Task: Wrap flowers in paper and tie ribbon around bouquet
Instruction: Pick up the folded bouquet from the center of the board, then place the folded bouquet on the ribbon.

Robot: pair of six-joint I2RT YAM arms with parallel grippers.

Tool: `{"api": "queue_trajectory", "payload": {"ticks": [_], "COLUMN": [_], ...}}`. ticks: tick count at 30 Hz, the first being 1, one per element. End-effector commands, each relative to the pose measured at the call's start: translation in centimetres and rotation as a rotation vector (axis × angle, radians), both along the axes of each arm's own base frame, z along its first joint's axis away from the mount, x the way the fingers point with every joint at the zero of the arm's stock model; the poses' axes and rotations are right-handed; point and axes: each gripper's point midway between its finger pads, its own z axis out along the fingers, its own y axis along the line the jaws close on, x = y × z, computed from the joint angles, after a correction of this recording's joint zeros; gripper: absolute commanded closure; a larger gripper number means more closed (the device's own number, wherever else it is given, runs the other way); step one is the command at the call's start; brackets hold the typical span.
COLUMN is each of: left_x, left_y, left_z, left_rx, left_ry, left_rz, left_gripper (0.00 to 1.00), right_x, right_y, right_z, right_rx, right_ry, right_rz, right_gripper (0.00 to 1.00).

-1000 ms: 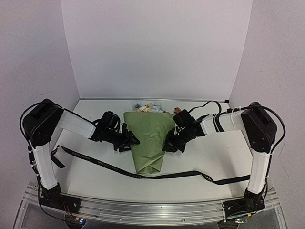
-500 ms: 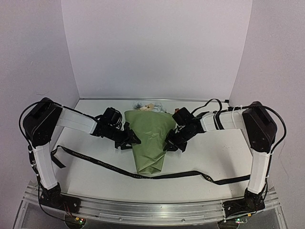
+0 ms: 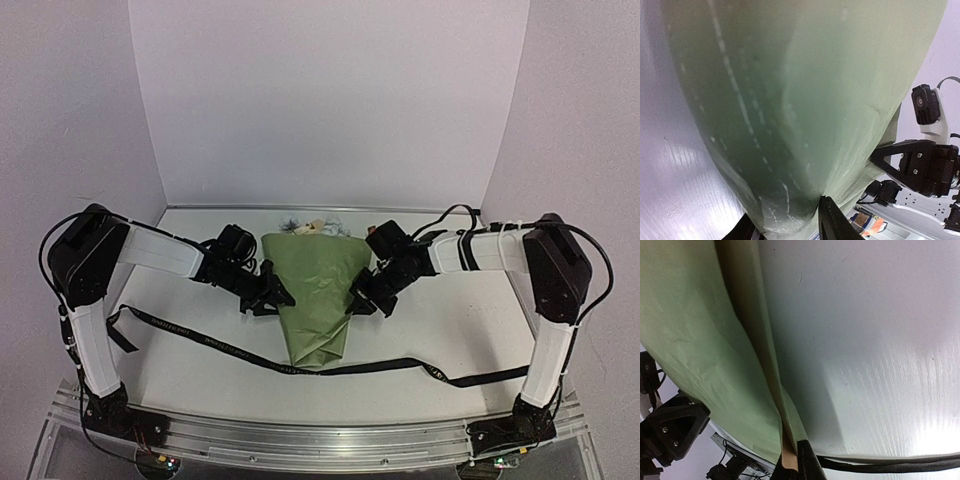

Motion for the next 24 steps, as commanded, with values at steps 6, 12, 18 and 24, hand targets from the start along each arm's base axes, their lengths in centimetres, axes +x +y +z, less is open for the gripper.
{"api": "queue_trajectory", "payload": {"ticks": [6,12,18,24], "left_x": [-1.3,-3.1,-5.2,-6.1], "left_y": [0.2,0.6,0.5,1.2], "left_z": [3.0,2.8,2.9,3.2], "left_rx": [-0.047,-0.040,-0.031,-0.013], "left_ry": [-0.011,0.007,0.011,-0.007], "left_rz": [-0.011,-0.009,-0.019,-0.002], "left_gripper": [0.64,0.64,0.64,0.64], "right_x": [-2.8,-4.9,-6.5,-8.4], "right_y": [-0.2,-0.2,-0.8,-1.0], "right_z": [1.4,0.6,0.4,0.1], "right_rx": [-0.007,-0.031,-0.052,-0.072], "right_ry": [0.006,0.020,0.019,0.014], "right_rz": [-0.010,0.011,0.026,0.045], "right_gripper": [1.00,1.00,1.00,1.00]}}
